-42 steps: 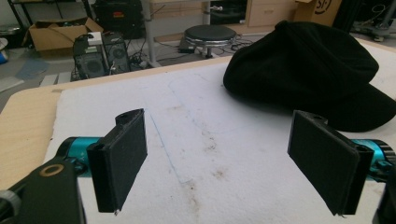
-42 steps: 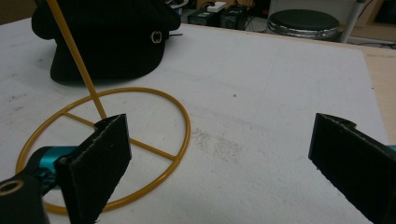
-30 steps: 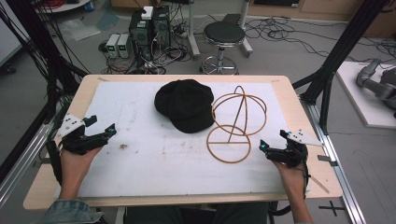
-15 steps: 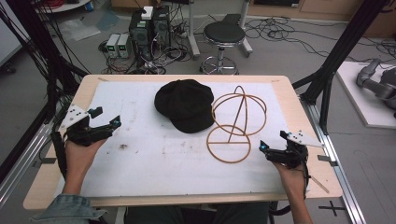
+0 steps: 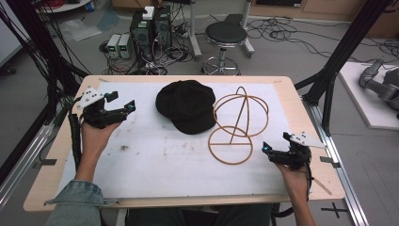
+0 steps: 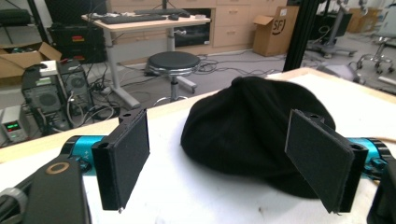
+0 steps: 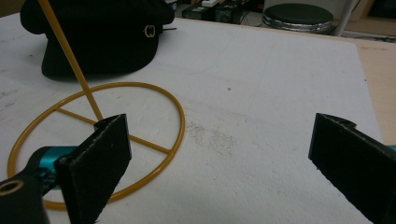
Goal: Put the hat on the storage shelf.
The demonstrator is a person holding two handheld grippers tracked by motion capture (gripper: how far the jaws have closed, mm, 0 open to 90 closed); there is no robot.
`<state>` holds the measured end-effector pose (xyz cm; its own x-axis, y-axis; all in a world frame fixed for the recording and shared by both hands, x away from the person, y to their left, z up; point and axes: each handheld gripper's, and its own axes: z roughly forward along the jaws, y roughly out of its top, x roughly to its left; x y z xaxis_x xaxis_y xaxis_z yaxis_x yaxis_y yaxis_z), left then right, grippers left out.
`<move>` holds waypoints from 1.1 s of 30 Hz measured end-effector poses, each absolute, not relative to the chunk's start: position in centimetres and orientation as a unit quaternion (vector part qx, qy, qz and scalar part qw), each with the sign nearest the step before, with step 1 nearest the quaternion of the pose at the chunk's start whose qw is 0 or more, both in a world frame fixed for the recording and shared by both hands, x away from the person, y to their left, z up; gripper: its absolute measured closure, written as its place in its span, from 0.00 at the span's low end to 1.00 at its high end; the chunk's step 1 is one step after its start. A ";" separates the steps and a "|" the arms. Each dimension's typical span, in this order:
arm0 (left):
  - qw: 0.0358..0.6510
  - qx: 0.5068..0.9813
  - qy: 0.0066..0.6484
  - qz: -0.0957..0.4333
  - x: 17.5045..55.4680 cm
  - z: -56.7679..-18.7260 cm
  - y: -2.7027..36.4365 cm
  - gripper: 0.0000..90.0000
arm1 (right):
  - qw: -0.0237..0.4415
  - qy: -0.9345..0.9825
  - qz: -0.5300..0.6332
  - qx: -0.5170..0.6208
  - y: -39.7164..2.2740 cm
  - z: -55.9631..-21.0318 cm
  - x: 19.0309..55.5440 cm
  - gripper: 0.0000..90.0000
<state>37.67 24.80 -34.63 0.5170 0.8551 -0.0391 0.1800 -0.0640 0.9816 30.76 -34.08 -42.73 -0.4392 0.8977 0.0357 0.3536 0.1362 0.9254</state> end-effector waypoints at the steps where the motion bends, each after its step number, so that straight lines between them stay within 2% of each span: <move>1: 0.564 0.665 0.388 0.299 37.9 -34.5 24.7 0.25 | 0.283 0.699 0.480 0.447 -34.1 -42.7 30.8 0.06; 33: 0.599 0.670 0.354 0.259 47.1 -31.9 18.3 0.24 | 0.283 0.699 0.481 0.448 -34.1 -42.7 30.7 0.06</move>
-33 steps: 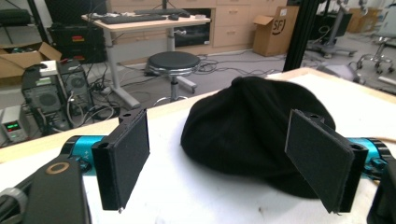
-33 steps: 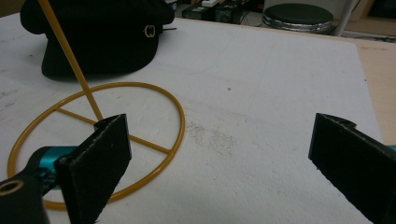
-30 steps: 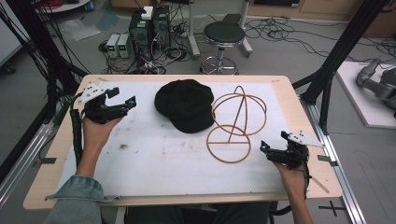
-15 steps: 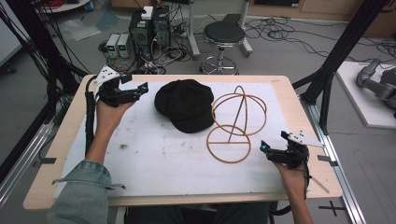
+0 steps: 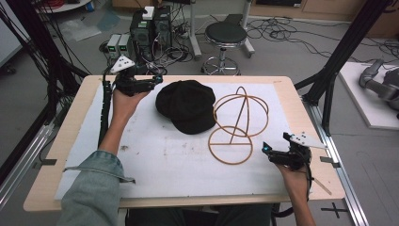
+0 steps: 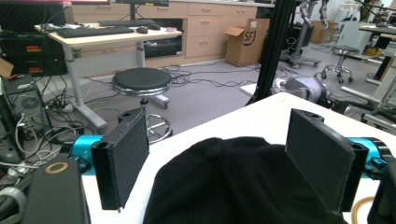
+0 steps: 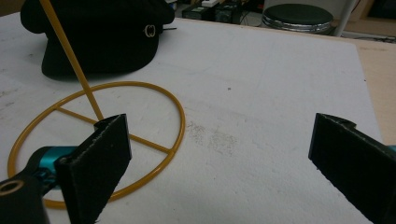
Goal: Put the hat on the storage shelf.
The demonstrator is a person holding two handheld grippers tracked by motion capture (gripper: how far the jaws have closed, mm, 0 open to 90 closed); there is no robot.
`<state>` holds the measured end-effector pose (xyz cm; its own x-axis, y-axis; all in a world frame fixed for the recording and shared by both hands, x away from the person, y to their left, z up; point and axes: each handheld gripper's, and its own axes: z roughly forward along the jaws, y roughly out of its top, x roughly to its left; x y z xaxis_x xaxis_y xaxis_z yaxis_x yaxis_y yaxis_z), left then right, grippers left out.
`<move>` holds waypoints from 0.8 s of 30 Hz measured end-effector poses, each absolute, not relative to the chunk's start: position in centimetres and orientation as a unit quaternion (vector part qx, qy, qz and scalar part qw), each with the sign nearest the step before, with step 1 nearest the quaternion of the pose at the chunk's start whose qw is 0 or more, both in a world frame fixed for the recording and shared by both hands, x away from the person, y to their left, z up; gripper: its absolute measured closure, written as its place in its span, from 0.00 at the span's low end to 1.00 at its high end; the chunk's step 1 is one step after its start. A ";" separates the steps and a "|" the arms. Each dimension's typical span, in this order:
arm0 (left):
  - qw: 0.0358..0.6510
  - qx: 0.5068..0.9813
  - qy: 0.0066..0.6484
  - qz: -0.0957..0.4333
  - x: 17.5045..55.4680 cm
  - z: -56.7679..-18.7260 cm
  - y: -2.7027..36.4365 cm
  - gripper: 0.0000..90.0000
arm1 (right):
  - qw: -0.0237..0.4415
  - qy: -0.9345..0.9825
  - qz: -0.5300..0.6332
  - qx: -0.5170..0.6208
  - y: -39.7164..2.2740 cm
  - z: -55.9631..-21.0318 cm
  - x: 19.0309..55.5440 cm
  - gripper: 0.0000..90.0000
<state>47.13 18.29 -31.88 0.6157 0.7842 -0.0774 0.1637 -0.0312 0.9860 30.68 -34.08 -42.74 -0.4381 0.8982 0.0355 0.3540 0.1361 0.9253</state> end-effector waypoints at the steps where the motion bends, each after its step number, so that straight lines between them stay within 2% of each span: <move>1: 0.602 0.669 0.354 0.256 47.4 -31.9 18.2 0.24 | 0.285 0.698 0.481 0.447 -34.1 -42.7 30.7 0.06; 24: 0.601 0.677 0.365 0.215 52.0 -36.4 14.4 0.24 | 0.281 0.699 0.482 0.447 -34.2 -42.8 30.6 0.06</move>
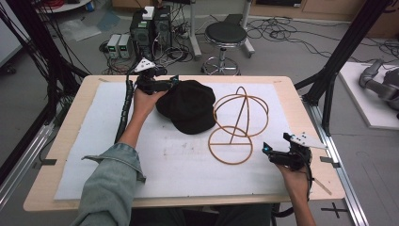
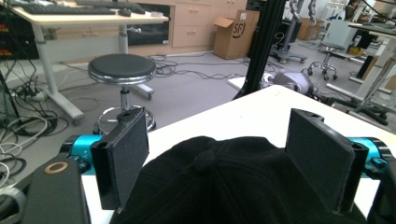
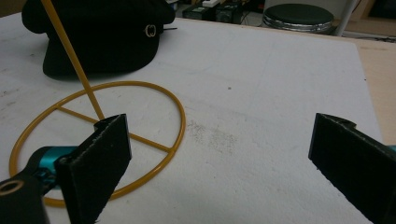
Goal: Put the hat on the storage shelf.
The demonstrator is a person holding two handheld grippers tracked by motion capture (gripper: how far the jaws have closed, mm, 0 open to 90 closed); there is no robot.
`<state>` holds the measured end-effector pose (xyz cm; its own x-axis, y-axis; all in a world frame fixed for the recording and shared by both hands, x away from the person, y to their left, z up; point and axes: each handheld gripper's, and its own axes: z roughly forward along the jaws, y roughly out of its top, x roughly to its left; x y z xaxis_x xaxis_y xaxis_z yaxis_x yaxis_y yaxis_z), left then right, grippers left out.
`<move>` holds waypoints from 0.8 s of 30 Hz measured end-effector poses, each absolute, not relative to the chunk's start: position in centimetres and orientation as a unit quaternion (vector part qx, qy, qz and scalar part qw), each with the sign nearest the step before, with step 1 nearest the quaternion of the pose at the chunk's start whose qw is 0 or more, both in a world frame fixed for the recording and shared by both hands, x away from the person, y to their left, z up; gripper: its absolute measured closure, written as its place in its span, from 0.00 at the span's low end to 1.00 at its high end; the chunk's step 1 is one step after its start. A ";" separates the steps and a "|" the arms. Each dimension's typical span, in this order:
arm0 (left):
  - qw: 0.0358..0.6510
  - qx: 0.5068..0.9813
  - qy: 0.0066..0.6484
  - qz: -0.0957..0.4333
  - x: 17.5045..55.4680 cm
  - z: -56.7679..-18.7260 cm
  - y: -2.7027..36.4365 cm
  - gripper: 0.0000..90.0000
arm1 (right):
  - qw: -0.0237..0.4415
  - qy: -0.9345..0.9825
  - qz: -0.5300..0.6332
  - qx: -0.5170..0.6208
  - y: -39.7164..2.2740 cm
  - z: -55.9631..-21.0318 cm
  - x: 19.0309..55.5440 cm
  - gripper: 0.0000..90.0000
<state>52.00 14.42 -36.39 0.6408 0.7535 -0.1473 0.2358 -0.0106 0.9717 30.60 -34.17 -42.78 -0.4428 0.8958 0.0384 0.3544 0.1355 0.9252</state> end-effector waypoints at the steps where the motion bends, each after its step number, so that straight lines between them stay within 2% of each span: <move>1: 0.601 0.677 0.367 0.214 52.2 -36.6 14.4 0.24 | 0.280 0.699 0.482 0.449 -34.2 -42.8 30.6 0.06; 14: 0.585 0.693 0.380 0.184 53.8 -39.5 13.2 0.24 | 0.284 0.704 0.476 0.444 -34.0 -42.8 30.7 0.06; 24: 0.591 0.694 0.375 0.167 54.1 -39.9 12.8 0.23 | 0.282 0.705 0.476 0.443 -34.0 -42.9 30.7 0.06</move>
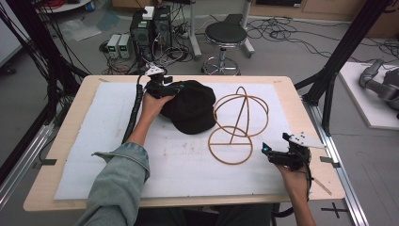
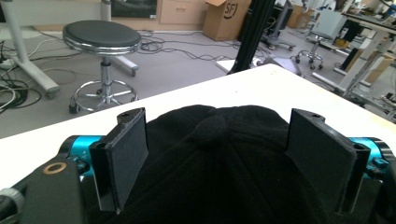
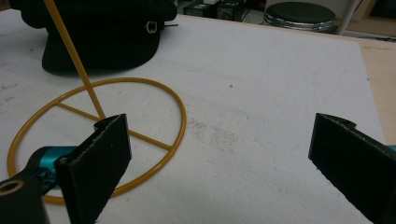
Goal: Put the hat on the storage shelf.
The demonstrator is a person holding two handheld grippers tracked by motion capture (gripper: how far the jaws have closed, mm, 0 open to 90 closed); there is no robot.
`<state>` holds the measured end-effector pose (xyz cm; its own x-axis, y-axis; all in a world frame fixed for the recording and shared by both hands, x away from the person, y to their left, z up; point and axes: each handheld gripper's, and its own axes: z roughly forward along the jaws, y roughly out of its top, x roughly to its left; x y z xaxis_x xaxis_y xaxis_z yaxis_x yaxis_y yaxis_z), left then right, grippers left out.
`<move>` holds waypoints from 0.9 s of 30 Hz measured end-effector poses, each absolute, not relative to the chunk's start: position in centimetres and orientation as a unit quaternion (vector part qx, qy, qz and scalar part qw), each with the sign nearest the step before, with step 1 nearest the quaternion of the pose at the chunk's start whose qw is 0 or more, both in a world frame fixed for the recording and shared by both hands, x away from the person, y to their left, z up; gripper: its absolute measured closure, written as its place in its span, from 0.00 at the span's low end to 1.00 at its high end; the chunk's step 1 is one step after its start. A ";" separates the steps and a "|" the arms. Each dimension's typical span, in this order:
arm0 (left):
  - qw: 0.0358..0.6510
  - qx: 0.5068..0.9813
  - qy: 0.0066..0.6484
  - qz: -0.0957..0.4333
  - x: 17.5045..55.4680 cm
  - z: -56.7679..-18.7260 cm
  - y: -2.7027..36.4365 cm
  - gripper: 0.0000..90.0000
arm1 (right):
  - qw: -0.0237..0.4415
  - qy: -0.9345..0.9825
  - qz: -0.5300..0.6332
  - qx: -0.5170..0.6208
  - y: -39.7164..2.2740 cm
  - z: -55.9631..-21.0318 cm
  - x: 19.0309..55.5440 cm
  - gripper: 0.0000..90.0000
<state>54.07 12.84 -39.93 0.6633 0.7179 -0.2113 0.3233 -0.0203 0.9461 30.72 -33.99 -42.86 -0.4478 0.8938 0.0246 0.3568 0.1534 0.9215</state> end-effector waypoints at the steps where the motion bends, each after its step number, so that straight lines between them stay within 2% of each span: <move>1: 0.596 0.692 0.373 0.165 54.0 -39.8 12.9 0.23 | 0.282 0.706 0.475 0.443 -34.0 -42.9 30.7 0.06; 9: 0.593 0.699 0.365 0.161 54.1 -40.2 12.4 0.22 | 0.282 0.707 0.476 0.441 -33.9 -42.9 30.8 0.06; 17: 0.564 0.728 0.348 0.176 54.0 -40.7 11.4 0.21 | 0.279 0.707 0.475 0.443 -33.9 -42.9 30.8 0.06; 20: 0.560 0.730 0.353 0.172 54.0 -40.7 11.5 0.26 | 0.283 0.707 0.475 0.442 -33.9 -42.9 30.8 0.06; 24: 0.553 0.733 0.360 0.166 54.1 -40.8 11.7 0.39 | 0.284 0.707 0.475 0.441 -34.0 -42.9 30.8 0.06; 27: 0.549 0.736 0.363 0.160 54.1 -40.9 11.7 0.45 | 0.284 0.707 0.475 0.440 -34.0 -42.9 30.8 0.06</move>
